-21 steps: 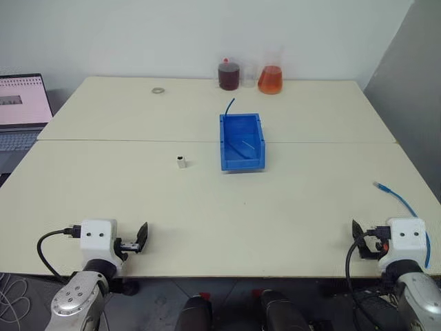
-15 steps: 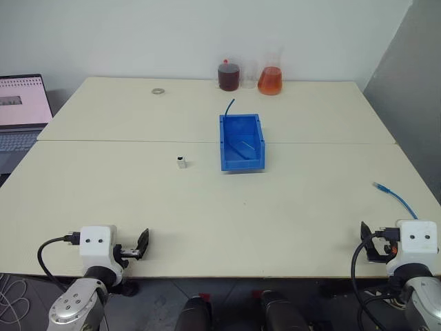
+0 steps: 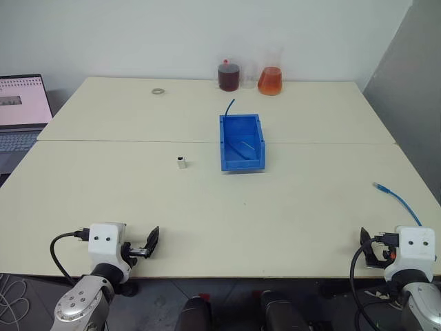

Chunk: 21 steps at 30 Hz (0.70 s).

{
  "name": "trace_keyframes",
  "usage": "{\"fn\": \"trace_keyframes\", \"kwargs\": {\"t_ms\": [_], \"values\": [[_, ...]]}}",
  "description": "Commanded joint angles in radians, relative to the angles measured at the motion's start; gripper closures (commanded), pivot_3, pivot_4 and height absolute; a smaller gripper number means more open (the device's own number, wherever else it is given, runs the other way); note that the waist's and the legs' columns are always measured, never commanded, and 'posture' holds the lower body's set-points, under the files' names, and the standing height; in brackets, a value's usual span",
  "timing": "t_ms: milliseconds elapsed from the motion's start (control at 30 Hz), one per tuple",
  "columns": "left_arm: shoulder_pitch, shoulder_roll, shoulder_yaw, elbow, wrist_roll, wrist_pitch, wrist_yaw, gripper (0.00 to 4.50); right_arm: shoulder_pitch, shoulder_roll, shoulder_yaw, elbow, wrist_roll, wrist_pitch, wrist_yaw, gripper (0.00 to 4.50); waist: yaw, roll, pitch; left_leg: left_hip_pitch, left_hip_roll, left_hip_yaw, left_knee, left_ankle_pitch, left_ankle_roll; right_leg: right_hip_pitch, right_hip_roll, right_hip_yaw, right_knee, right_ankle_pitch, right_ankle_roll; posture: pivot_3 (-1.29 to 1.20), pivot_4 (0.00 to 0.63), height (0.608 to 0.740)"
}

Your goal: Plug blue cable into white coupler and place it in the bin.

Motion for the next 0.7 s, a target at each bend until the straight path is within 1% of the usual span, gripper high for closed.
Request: {"fn": "trace_keyframes", "kwargs": {"t_ms": [33, 100, 233, 267, 333, 433, 500, 533, 567, 633, 700], "values": [[-0.002, 0.018, -0.001, -0.025, 0.003, -0.028, -0.016, 0.00, -0.020, -0.002, 0.003, -0.038, -0.019, 0.002, -0.021, 0.05, 0.000, 0.000, 0.000, 0.000, 0.000, 0.000, 0.000, 0.000, 0.000, 0.000, 0.000, 0.000, 0.000, 0.000, 0.000, 0.00, 0.150, 0.740], [-0.011, 0.024, -0.005, -0.022, 0.006, -0.032, -0.026, 0.00, -0.036, -0.002, 0.008, -0.050, -0.023, 0.018, -0.029, 0.05, 0.000, 0.000, 0.000, 0.000, 0.000, 0.000, 0.000, 0.000, 0.000, 0.000, 0.000, 0.000, 0.000, 0.000, 0.000, 0.00, 0.150, 0.740], [-0.047, 0.105, -0.068, -0.011, 0.017, -0.085, -0.136, 0.00, -0.061, -0.018, 0.002, -0.068, -0.031, 0.031, -0.035, 0.05, 0.001, 0.000, 0.000, 0.000, 0.000, 0.000, 0.000, 0.000, 0.000, 0.000, 0.000, 0.000, 0.000, 0.000, 0.000, 0.00, 0.150, 0.740], [-0.094, 0.136, -0.092, -0.004, -0.014, -0.077, -0.192, 0.00, -0.075, -0.034, -0.005, -0.066, -0.031, 0.031, -0.025, 0.05, 0.001, 0.000, 0.000, 0.000, 0.000, 0.000, 0.000, 0.000, 0.000, 0.000, 0.000, 0.000, 0.000, 0.000, -0.001, 0.00, 0.150, 0.740], [-0.251, 0.215, -0.166, 0.043, -0.052, -0.071, -0.336, 0.00, -0.109, -0.083, -0.022, -0.055, -0.015, 0.033, 0.015, 0.05, 0.005, 0.000, 0.000, 0.000, -0.001, 0.000, 0.000, 0.000, 0.000, 0.000, 0.000, 0.000, -0.001, 0.000, 0.000, 0.00, 0.150, 0.740], [-0.490, 0.268, -0.291, 0.152, -0.060, -0.076, -0.497, 0.00, -0.171, -0.169, -0.087, -0.001, 0.034, 0.043, 0.086, 0.05, 0.007, 0.001, -0.001, -0.001, -0.001, 0.000, 0.001, 0.001, 0.000, 0.000, 0.000, -0.001, -0.001, 0.000, 0.000, 0.00, 0.150, 0.740], [-0.651, 0.259, -0.372, 0.243, -0.066, -0.085, -0.596, 0.00, -0.204, -0.258, -0.136, 0.076, 0.072, 0.024, 0.173, 0.05, 0.004, 0.000, -0.001, 0.000, -0.002, 0.001, 0.001, 0.001, 0.000, 0.002, 0.000, 0.000, -0.002, 0.002, 0.003, 0.00, 0.150, 0.740], [-0.726, 0.241, -0.414, 0.293, -0.064, -0.100, -0.644, 0.00, -0.221, -0.307, -0.158, 0.129, 0.108, 0.026, 0.236, 0.05, 0.003, 0.001, -0.001, -0.001, -0.002, 0.001, 0.001, 0.001, 0.001, 0.003, 0.000, 0.000, -0.004, 0.005, 0.008, 0.00, 0.150, 0.740], [-0.787, 0.223, -0.451, 0.339, -0.058, -0.118, -0.688, 0.00, -0.235, -0.356, -0.173, 0.182, 0.130, 0.014, 0.293, 0.05, 0.002, 0.001, -0.001, -0.001, -0.002, 0.002, 0.001, 0.001, 0.001, 0.004, 0.000, 0.000, -0.007, 0.005, 0.009, 0.00, 0.150, 0.740], [-0.881, 0.180, -0.522, 0.431, -0.036, -0.173, -0.768, 0.00, -0.271, -0.452, -0.196, 0.305, 0.170, -0.003, 0.396, 0.05, -0.002, 0.001, -0.001, -0.002, -0.002, 0.003, 0.001, 0.000, 0.001, 0.003, 0.000, 0.001, -0.008, 0.006, 0.007, 0.00, 0.150, 0.740], [-0.963, 0.122, -0.585, 0.527, -0.016, -0.230, -0.836, 0.00, -0.322, -0.559, -0.198, 0.471, 0.182, -0.048, 0.502, 0.05, -0.004, 0.000, -0.001, -0.002, -0.002, 0.004, 0.001, 0.000, 0.002, 0.003, 0.000, 0.002, -0.008, 0.008, 0.003, 0.00, 0.150, 0.740]]}}
